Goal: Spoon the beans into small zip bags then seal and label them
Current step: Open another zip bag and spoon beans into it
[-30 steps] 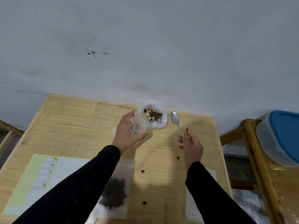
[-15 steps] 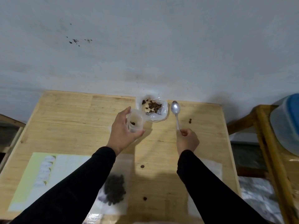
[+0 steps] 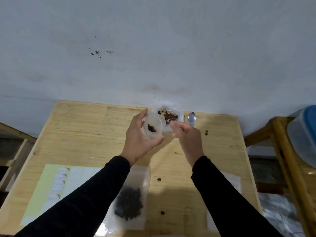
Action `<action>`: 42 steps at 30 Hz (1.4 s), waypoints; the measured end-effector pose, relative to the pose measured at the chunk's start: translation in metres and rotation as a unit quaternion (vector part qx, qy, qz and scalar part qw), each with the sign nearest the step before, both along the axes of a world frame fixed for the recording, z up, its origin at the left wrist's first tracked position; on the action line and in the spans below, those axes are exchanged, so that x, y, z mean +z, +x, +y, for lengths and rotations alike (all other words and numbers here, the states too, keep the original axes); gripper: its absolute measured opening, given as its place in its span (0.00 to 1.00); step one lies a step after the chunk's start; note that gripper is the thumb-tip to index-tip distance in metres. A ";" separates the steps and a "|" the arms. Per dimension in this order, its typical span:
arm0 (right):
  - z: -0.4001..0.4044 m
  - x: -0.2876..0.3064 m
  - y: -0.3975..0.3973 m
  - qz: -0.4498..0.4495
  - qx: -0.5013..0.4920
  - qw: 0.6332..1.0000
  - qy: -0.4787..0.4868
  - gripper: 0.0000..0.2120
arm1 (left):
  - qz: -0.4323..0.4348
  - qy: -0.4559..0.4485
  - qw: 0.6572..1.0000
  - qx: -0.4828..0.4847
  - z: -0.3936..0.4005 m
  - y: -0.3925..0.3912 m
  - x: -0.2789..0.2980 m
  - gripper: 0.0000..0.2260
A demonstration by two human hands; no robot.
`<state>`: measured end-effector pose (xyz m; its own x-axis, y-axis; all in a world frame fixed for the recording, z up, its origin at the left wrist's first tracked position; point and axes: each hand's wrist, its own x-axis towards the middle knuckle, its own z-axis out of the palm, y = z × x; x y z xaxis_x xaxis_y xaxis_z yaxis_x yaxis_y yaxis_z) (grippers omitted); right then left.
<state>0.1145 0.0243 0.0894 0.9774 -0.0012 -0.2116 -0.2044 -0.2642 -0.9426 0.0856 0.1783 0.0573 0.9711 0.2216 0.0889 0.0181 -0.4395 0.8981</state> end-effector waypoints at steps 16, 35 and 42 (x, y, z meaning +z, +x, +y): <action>0.056 0.089 -0.014 -0.024 0.111 0.992 -0.045 0.11 | -0.097 -0.080 0.992 0.032 0.061 -0.021 0.065 0.20; 0.068 0.083 -0.047 -0.105 0.129 0.986 -0.019 0.08 | -0.010 -0.240 0.971 0.005 0.102 -0.055 0.075 0.08; 0.079 0.078 -0.052 -0.120 0.081 0.989 -0.023 0.10 | -0.033 -0.215 0.975 0.032 0.097 -0.061 0.073 0.08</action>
